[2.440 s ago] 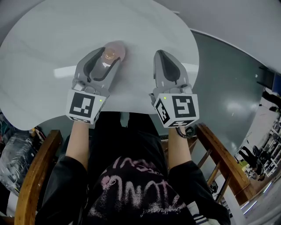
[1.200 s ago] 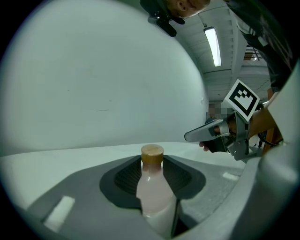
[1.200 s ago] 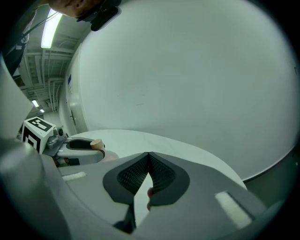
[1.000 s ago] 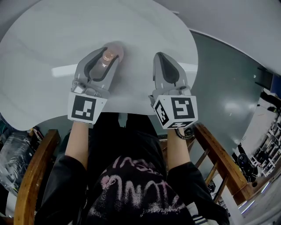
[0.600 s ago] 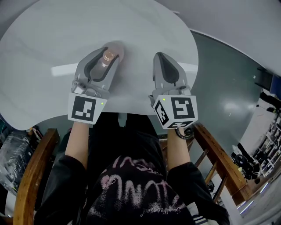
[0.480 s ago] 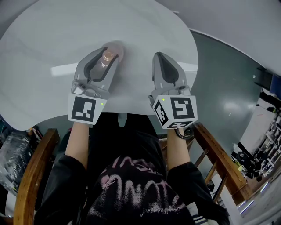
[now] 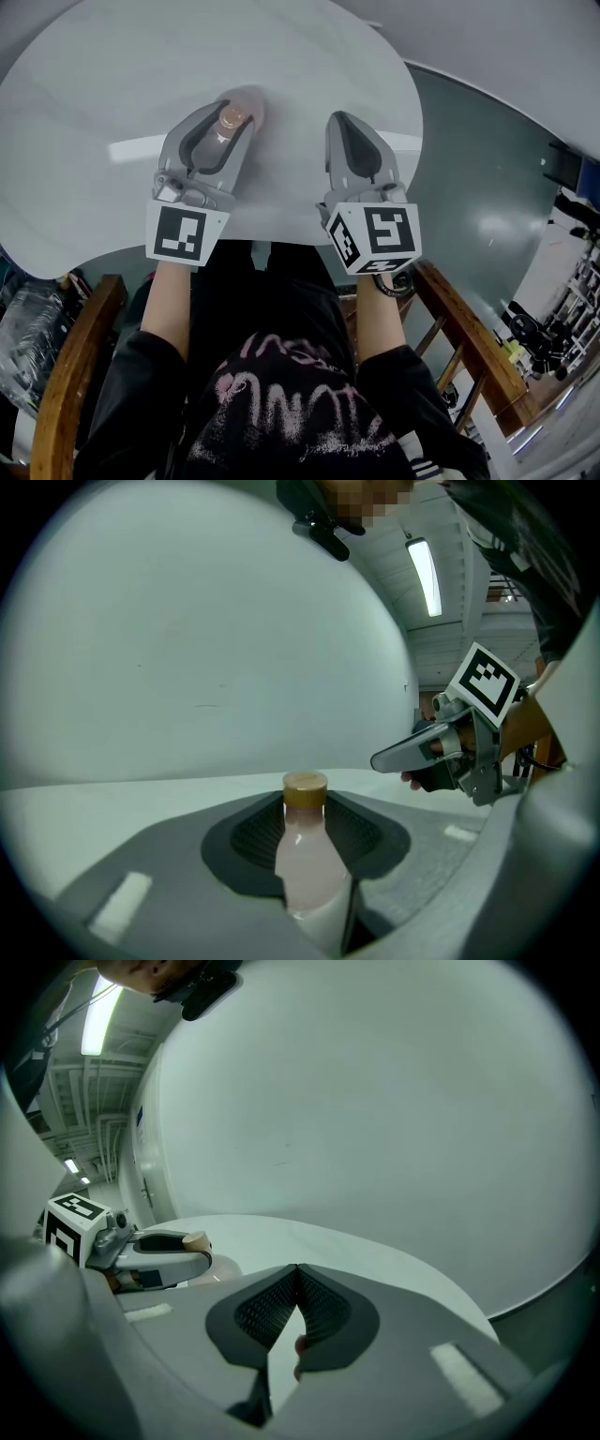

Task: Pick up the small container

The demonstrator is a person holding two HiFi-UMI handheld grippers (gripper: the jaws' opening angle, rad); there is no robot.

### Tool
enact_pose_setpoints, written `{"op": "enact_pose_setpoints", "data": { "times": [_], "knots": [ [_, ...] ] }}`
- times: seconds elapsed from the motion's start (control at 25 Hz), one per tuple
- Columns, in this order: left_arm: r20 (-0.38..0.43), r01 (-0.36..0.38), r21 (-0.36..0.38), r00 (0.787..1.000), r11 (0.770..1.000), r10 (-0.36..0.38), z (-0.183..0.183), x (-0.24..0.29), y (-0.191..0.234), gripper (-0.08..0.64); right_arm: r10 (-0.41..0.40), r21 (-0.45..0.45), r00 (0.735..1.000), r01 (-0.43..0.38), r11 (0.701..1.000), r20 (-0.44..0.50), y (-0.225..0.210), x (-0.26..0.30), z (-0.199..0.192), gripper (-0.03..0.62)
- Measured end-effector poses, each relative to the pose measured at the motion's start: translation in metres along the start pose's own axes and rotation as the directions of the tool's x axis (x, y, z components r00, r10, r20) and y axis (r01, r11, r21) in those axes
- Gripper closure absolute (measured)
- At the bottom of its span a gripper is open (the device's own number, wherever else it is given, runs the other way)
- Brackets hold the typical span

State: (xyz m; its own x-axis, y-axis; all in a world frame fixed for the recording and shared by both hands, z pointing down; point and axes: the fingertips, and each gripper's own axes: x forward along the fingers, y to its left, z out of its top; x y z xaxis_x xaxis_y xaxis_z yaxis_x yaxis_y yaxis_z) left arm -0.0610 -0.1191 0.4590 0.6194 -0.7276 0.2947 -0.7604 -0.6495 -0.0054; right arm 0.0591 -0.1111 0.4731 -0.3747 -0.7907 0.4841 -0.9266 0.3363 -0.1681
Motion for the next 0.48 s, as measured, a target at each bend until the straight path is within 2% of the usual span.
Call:
{"op": "enact_pose_setpoints", "data": {
  "times": [0.48],
  "knots": [
    [0.014,-0.002,-0.016,1.000,1.000,0.002,0.0020,0.0033,0.0004,0.423,-0.004,0.000,1.000,0.004,1.000,-0.005,-0.0034,-0.0004,-0.0025,0.583]
  ]
}}
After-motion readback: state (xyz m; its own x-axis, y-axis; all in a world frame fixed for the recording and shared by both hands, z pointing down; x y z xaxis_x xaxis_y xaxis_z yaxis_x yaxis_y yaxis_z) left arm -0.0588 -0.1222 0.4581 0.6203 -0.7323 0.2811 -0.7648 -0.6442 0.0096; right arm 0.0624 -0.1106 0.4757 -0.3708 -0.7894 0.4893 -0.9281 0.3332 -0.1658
